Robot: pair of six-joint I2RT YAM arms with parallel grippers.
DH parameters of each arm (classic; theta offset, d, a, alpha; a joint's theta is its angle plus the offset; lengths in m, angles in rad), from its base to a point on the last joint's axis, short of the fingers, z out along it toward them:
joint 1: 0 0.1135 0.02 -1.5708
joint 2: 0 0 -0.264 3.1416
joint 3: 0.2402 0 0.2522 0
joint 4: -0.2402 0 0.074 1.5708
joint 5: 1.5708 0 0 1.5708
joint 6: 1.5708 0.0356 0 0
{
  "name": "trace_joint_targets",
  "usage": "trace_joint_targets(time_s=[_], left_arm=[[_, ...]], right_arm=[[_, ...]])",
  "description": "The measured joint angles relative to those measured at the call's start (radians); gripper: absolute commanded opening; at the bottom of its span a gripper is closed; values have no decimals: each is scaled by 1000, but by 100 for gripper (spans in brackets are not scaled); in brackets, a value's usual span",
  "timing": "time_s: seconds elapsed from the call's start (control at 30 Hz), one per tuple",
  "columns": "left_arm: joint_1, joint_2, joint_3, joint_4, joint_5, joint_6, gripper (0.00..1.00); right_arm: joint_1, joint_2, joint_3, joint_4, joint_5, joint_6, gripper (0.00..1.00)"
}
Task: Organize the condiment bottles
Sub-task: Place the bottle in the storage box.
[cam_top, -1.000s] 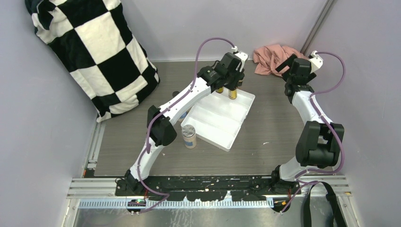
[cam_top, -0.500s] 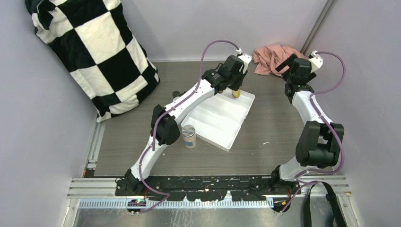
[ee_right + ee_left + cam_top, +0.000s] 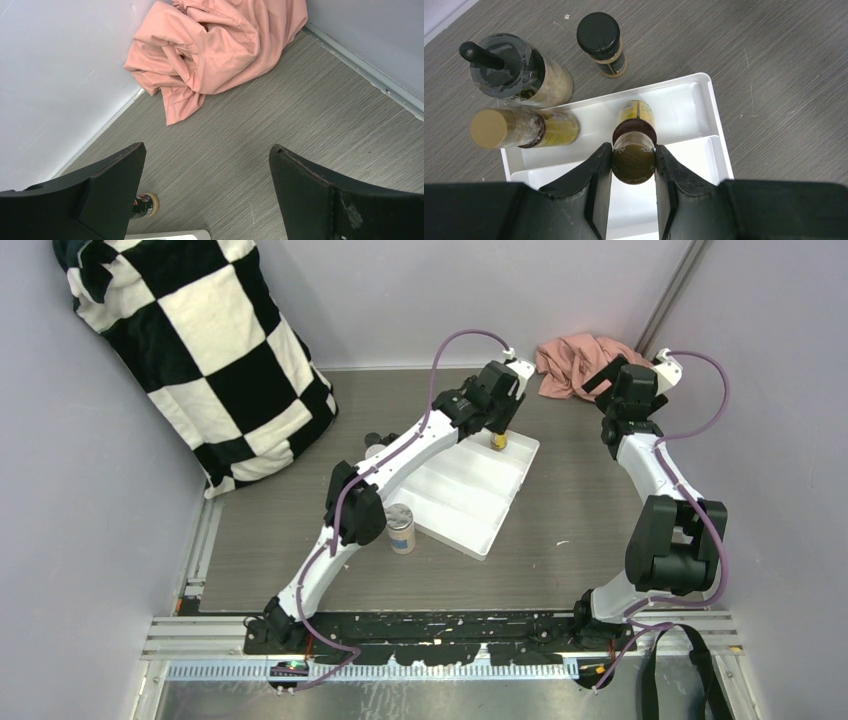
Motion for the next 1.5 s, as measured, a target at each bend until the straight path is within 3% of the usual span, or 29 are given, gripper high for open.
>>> trace_joint_targets(time_s=[1.03, 1.2, 1.5], left_arm=[[3, 43, 50, -35, 2, -26, 3], [3, 48, 60, -41, 5, -32, 14], [6, 48, 61, -40, 7, -40, 49]], right_arm=[[0, 28, -6, 21, -18, 5, 100], [0, 43, -6, 23, -19, 5, 100], [0, 61, -6, 26, -26, 7, 100]])
